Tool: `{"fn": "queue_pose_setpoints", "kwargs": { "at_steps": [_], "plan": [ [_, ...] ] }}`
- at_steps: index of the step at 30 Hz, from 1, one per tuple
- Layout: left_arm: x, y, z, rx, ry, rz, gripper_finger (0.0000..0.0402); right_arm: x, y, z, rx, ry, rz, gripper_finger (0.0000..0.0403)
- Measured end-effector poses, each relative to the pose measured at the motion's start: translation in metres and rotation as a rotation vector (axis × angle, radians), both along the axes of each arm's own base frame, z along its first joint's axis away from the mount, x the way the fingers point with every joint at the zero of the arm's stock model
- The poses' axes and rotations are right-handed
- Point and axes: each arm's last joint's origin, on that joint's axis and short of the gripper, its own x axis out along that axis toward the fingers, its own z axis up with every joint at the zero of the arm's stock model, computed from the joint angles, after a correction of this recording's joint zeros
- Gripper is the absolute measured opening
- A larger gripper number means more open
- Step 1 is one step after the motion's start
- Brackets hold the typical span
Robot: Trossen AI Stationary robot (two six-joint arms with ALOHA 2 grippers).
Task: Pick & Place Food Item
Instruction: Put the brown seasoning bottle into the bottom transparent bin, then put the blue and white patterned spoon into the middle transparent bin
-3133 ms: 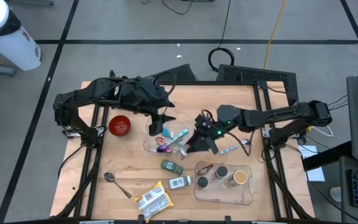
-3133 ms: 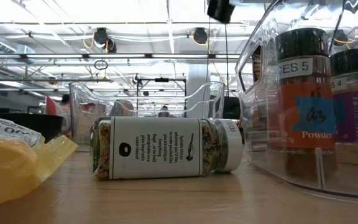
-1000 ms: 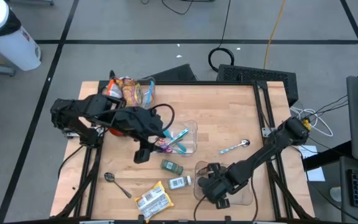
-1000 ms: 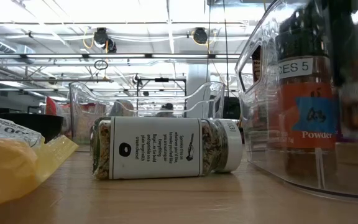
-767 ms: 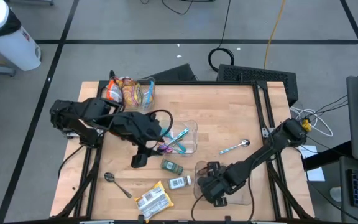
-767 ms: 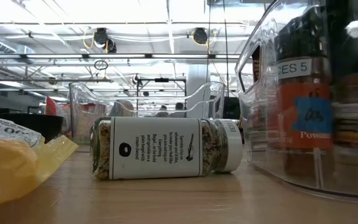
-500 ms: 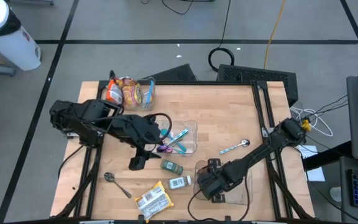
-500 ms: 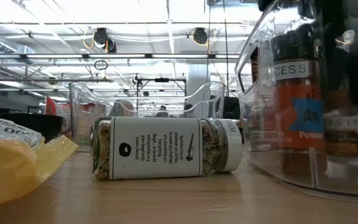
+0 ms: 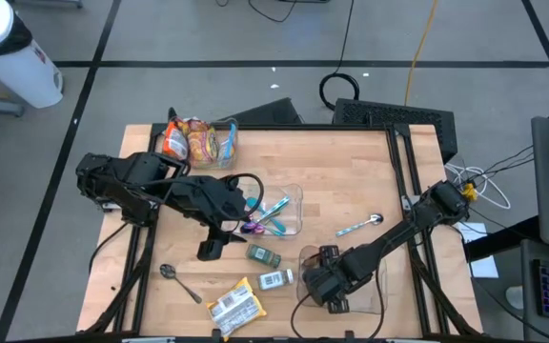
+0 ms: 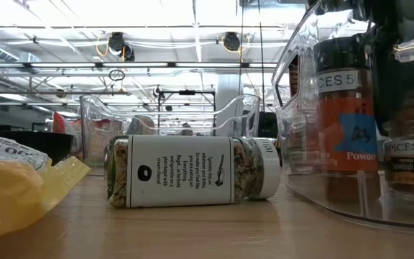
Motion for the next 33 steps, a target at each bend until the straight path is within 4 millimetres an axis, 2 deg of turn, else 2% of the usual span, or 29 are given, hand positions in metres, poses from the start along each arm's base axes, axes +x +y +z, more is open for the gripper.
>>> {"fn": "queue_pose_setpoints", "kwargs": {
  "at_steps": [5,14,17,25,29,33],
  "plan": [
    [0.0,0.001,0.0,0.013,-0.007,-0.011,0.0227,-0.004,-0.007,0.016,0.015,-0.025,-0.008,0.0228],
    [0.001,0.001,0.001,0.018,-0.014,0.007,0.0227,-0.016,-0.034,0.07,0.08,-0.162,-0.101,0.0226],
    [0.004,0.0,0.004,0.017,-0.068,0.005,0.0227,-0.018,-0.046,0.093,0.083,-0.302,-0.182,0.0226],
    [0.018,-0.001,0.024,0.013,-0.322,-0.026,0.0227,-0.032,-0.091,0.173,0.072,-0.838,-0.414,0.0226],
    [0.026,0.009,0.033,0.006,-0.434,0.009,0.0227,-0.048,-0.111,0.206,0.068,-1.018,-0.43,0.0226],
    [0.042,0.023,0.038,-0.007,-0.598,0.058,0.0227,-0.065,-0.126,0.227,0.074,-1.127,-0.437,0.0226]
  ]
}}
